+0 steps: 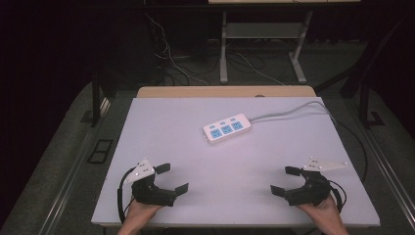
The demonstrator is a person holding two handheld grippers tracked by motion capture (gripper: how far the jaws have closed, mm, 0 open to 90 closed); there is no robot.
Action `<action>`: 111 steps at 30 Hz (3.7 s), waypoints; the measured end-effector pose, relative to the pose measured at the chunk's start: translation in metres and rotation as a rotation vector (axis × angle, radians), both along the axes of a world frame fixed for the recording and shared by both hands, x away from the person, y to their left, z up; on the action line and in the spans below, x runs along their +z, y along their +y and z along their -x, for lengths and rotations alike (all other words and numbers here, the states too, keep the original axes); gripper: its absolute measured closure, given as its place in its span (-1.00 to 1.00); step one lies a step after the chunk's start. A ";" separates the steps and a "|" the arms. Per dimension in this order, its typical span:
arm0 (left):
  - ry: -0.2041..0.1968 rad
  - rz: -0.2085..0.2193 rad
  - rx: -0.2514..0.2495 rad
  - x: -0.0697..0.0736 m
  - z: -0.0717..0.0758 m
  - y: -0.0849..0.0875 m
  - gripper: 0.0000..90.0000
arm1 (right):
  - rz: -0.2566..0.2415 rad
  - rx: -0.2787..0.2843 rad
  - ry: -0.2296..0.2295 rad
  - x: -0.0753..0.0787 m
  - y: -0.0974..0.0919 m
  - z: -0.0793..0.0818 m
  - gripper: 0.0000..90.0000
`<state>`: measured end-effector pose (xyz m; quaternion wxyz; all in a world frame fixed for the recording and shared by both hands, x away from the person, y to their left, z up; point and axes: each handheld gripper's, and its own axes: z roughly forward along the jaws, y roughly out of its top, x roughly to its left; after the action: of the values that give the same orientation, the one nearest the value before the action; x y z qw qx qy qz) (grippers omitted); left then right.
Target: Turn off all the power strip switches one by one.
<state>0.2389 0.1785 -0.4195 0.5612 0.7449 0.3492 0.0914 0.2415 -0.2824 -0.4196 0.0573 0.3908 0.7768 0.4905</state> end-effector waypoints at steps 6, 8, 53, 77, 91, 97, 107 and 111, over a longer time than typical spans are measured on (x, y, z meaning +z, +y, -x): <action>0.000 -0.008 -0.011 0.000 0.000 -0.002 -1.00 | -0.002 -0.016 0.010 0.000 -0.003 0.000 -0.96; -0.001 -0.010 -0.013 0.000 0.000 -0.002 -1.00 | -0.003 -0.015 0.010 0.000 -0.003 0.000 -0.96; 0.021 -0.071 -0.045 0.021 -0.011 -0.007 -1.00 | -0.001 -0.014 0.024 -0.001 -0.006 0.000 -0.96; 0.054 -0.109 -0.100 0.042 -0.046 -0.024 -1.00 | 0.005 -0.010 0.024 -0.002 -0.006 -0.001 -0.96; 0.056 -0.157 -0.140 0.056 -0.066 -0.041 -1.00 | -0.011 -0.012 0.015 -0.001 -0.007 0.000 -0.96; 0.060 -0.181 -0.160 0.062 -0.075 -0.049 -1.00 | -0.022 -0.009 0.000 0.001 -0.007 0.000 -0.96; 0.069 -0.216 -0.184 0.067 -0.090 -0.058 -1.00 | -0.015 -0.012 0.001 0.002 -0.008 -0.002 -0.96; 0.075 -0.227 -0.189 0.069 -0.097 -0.060 -1.00 | -0.012 -0.013 -0.003 0.002 -0.008 -0.002 -0.96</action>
<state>0.3354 0.1186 -0.3507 0.4661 0.8359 0.2856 0.0491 0.2434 -0.2899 -0.4172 0.0591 0.3956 0.7711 0.4953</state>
